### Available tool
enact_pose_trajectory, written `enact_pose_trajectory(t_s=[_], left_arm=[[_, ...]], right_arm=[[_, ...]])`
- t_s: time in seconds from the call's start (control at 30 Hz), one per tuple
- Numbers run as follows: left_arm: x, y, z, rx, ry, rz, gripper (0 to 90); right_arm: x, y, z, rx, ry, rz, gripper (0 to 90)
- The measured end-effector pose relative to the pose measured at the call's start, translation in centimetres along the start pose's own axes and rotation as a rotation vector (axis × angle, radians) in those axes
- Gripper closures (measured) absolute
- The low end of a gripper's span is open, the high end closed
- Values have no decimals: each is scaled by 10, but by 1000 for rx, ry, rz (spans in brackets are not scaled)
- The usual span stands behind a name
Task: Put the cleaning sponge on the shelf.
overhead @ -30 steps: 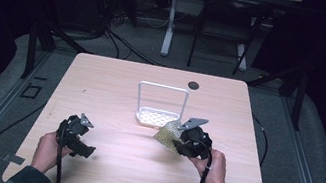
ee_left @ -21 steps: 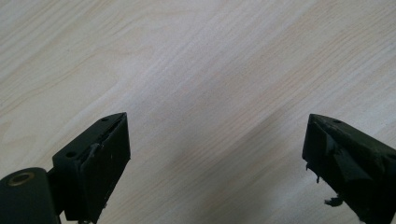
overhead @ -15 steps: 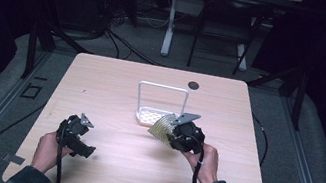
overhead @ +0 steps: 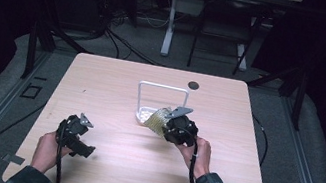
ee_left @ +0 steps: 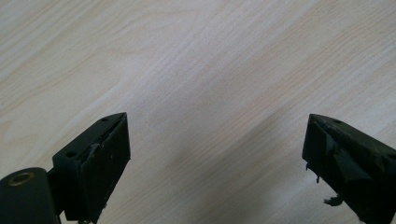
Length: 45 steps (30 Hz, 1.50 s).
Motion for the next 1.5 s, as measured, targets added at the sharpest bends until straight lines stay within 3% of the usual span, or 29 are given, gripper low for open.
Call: enact_pose_trajectory(t_s=[0.3,1.07,1.5], left_arm=[[0,0,1,4,2,3,77],[0,0,0,-1,2,-4,84],[0,0,0,-3,-2,0,84]], right_arm=[[-13,6,-3,-33,-24,7,587],[-38,16,-6,-10,-83,40,583],[-56,21,-14,-72,-115,64,577]])
Point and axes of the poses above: each handheld gripper's, and its own axes: x roughly backward along the jaws, y roughly out of its top, z roughly to its left, the point moved 9 cm from there along -x, roughly forward along the jaws, and after that the axes turned 6 degrees about x, right-handed, at the moved point
